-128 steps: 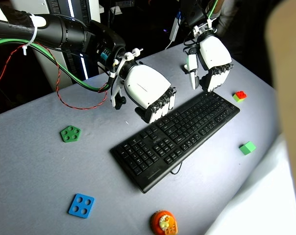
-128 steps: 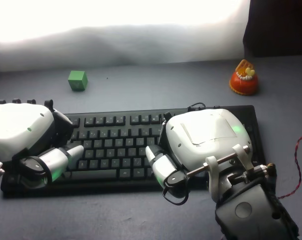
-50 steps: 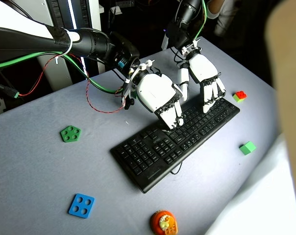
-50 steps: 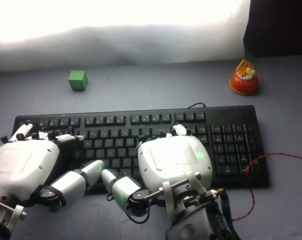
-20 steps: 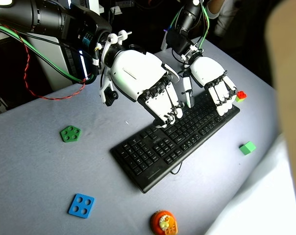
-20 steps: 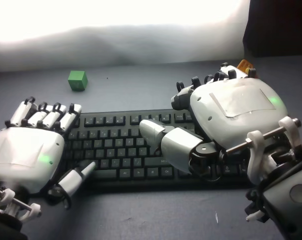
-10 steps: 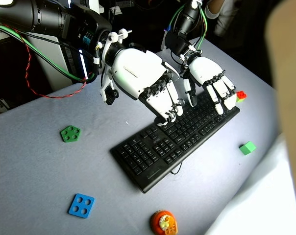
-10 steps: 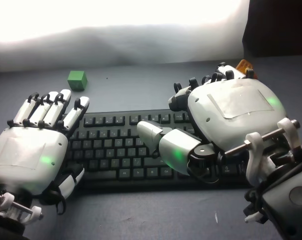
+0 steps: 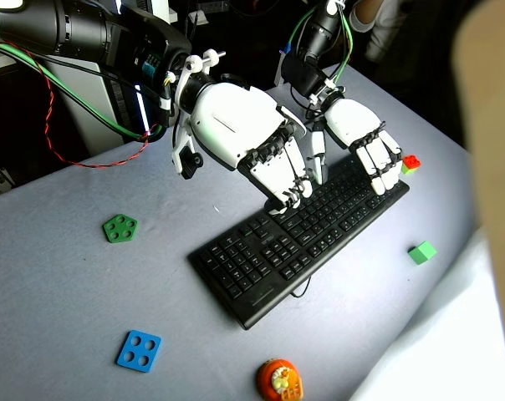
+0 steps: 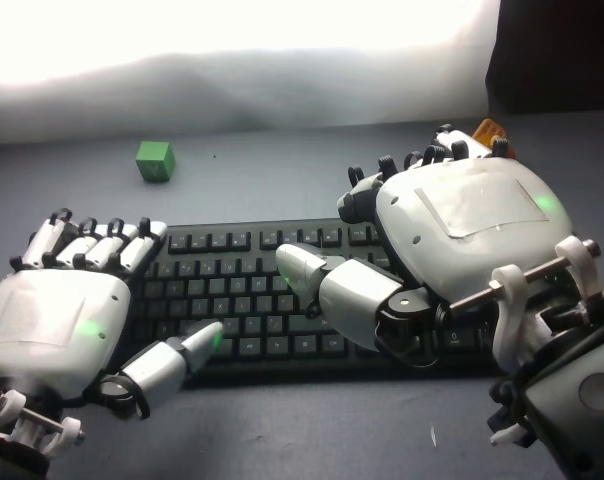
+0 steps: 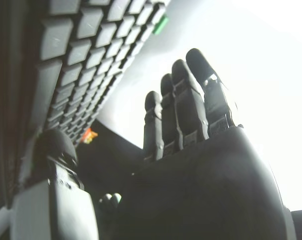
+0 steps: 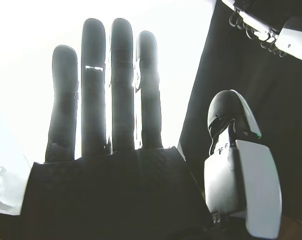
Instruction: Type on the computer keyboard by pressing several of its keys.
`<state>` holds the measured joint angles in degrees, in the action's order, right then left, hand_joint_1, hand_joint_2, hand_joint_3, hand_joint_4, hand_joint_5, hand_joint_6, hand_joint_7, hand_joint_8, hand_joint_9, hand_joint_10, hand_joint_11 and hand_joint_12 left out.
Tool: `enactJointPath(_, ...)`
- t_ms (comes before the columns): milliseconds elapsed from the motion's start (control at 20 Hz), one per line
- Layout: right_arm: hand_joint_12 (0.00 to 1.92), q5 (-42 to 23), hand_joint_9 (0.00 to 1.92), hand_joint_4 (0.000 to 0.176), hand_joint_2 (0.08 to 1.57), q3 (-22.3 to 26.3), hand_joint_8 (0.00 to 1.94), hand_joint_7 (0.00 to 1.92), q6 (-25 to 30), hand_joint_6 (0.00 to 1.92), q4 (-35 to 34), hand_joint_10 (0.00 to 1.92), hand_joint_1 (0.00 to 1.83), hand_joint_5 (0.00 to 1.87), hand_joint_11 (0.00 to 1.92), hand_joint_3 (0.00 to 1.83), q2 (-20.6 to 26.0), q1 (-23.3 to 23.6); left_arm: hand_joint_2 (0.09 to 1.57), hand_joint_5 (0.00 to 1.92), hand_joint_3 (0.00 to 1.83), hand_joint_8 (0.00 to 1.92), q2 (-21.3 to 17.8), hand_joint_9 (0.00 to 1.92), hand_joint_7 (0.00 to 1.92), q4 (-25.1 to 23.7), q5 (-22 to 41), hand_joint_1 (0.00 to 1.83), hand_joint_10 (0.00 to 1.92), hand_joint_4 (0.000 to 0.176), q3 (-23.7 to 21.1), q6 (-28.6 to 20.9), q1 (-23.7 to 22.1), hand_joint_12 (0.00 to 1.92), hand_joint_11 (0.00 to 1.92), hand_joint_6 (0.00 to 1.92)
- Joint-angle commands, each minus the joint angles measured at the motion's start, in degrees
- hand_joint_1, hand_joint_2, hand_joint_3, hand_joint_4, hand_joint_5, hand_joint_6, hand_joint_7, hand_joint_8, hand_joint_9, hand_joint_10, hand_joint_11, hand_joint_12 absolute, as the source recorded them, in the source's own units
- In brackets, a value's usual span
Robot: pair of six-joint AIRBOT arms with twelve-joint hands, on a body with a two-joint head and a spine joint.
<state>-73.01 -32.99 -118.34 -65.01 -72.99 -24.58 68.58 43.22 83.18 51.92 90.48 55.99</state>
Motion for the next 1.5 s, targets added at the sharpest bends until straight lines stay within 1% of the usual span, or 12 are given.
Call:
enactJointPath(0, 1.63, -2.98, 0.64, 0.0, 1.16, 0.29, 0.01, 0.91, 0.23, 0.01, 6.64, 0.79, 0.07, 0.79, 0.25, 0.0, 0.36, 0.16, 1.15, 0.34, 0.01, 0.02, -0.99, 0.42, 0.43, -2.65, 5.7, 0.01, 0.05, 0.03, -0.19, -0.65, -0.52, 1.08, 0.0, 0.02)
enactJointPath(300, 1.6, -1.67, 0.61, 0.0, 1.18, 0.67, 0.0, 0.88, 0.29, 0.0, 7.93, 0.8, 0.07, 0.78, 0.24, 0.0, 1.34, -0.29, 1.14, 0.41, 0.0, 0.02, -6.48, 0.46, 0.46, -2.67, -2.7, 0.0, 0.06, 0.018, -3.98, -3.87, -3.8, 1.2, 0.0, 0.04)
enactJointPath(600, 1.61, 1.04, 0.64, 0.0, 1.19, 1.35, 0.02, 0.93, 0.26, 0.03, 8.95, 0.82, 0.03, 0.85, 0.24, 0.0, 2.76, -0.75, 1.24, 0.57, 0.01, 0.03, -19.98, 0.53, 0.61, -6.46, -28.05, 0.02, 0.13, 0.0, -10.78, -4.59, -13.79, 1.29, 0.0, 0.07)
enactJointPath(700, 1.67, 1.24, 0.65, 0.0, 1.18, 1.44, 0.08, 1.05, 0.02, 0.09, 9.04, 1.04, 0.07, 0.97, 0.3, 0.0, 3.05, -0.69, 1.26, 0.69, 0.0, 0.12, -22.36, 0.43, 0.78, -6.48, -31.66, 0.06, 0.77, 0.0, -12.24, -3.48, -16.31, 1.53, 0.0, 0.13)
enactJointPath(750, 1.71, 1.49, 0.65, 0.0, 1.18, 1.49, 0.42, 0.99, -0.37, 0.25, 9.04, 1.24, 0.07, 0.98, 0.37, 0.0, 3.29, -0.64, 1.27, 0.71, 0.0, 0.67, -23.31, 0.44, 0.71, -6.48, -33.08, 0.09, 1.21, 0.0, -12.98, -3.41, -17.27, 1.74, 0.06, 0.3)
enactJointPath(800, 1.77, 2.05, 0.74, 0.0, 1.19, 1.61, 0.9, 0.94, -0.88, 0.79, 9.04, 1.36, 0.05, 0.9, 0.5, 0.0, 3.7, -0.59, 1.28, 0.65, 0.0, 1.2, -23.81, 0.47, 0.62, -6.48, -34.01, 0.11, 1.54, 0.0, -13.5, -3.35, -17.91, 1.89, 0.17, 0.7)
enactJointPath(850, 1.85, 2.62, 0.79, 0.0, 1.19, 1.98, 1.16, 0.91, -1.09, 1.14, 9.04, 1.45, 0.01, 0.81, 0.55, 0.0, 4.41, -0.61, 1.28, 0.56, 0.0, 1.53, -24.08, 0.45, 0.53, -6.48, -35.07, 0.16, 1.74, 0.0, -14.08, -3.48, -18.73, 1.91, 0.26, 1.16)
enactJointPath(900, 1.92, 3.22, 1.02, 0.0, 1.27, 2.42, 1.62, 1.04, -1.12, 1.28, 9.03, 1.87, 0.0, 0.79, 0.93, 0.01, 5.07, -0.61, 1.34, 0.7, 0.01, 1.74, -24.07, 0.7, 0.76, -6.47, -35.31, 0.24, 1.91, 0.0, -14.35, -3.56, -19.13, 1.92, 0.57, 1.6)
enactJointPath(950, 1.92, 3.55, 1.02, 0.0, 1.27, 2.77, 1.62, 1.04, -1.12, 1.28, 9.03, 1.87, 0.0, 0.79, 0.93, 0.01, 5.5, -0.6, 1.34, 0.7, 0.01, 1.74, -23.99, 0.7, 0.76, -6.47, -35.52, 0.24, 1.91, 0.0, -14.58, -3.65, -19.55, 1.92, 0.57, 1.6)
enactJointPath(1050, 1.92, 3.98, 1.23, 0.0, 1.32, 3.43, 1.84, 1.2, -2.22, 1.85, 9.04, 1.92, 0.0, 0.94, 1.23, 0.01, 6.34, -0.61, 1.4, 0.85, 0.02, 1.67, -23.51, 0.9, 1.0, -6.47, -35.52, 0.21, 1.92, 0.0, -14.7, -3.74, -20.42, 1.92, 0.78, 1.65)
enactJointPath(1150, 1.92, 4.35, 1.27, 0.0, 1.39, 3.42, 1.87, 1.23, -3.2, 1.92, 9.09, 1.92, 0.0, 0.98, 1.28, 0.03, 6.61, -0.64, 1.44, 0.87, 0.01, 1.76, -23.12, 1.03, 1.06, -6.47, -35.52, 0.33, 1.92, 0.0, -14.56, -3.74, -21.0, 1.92, 0.97, 1.78)
enactJointPath(1450, 1.92, 4.71, 1.25, 0.0, 1.48, 3.38, 1.89, 1.2, -3.14, 1.92, 9.08, 1.92, 0.09, 0.98, 1.28, 0.02, 7.5, -1.27, 1.45, 0.89, 0.0, 1.78, -23.01, 1.02, 1.05, -6.47, -35.09, 0.48, 1.92, 0.0, -14.03, -4.79, -21.19, 1.92, 0.96, 1.76)
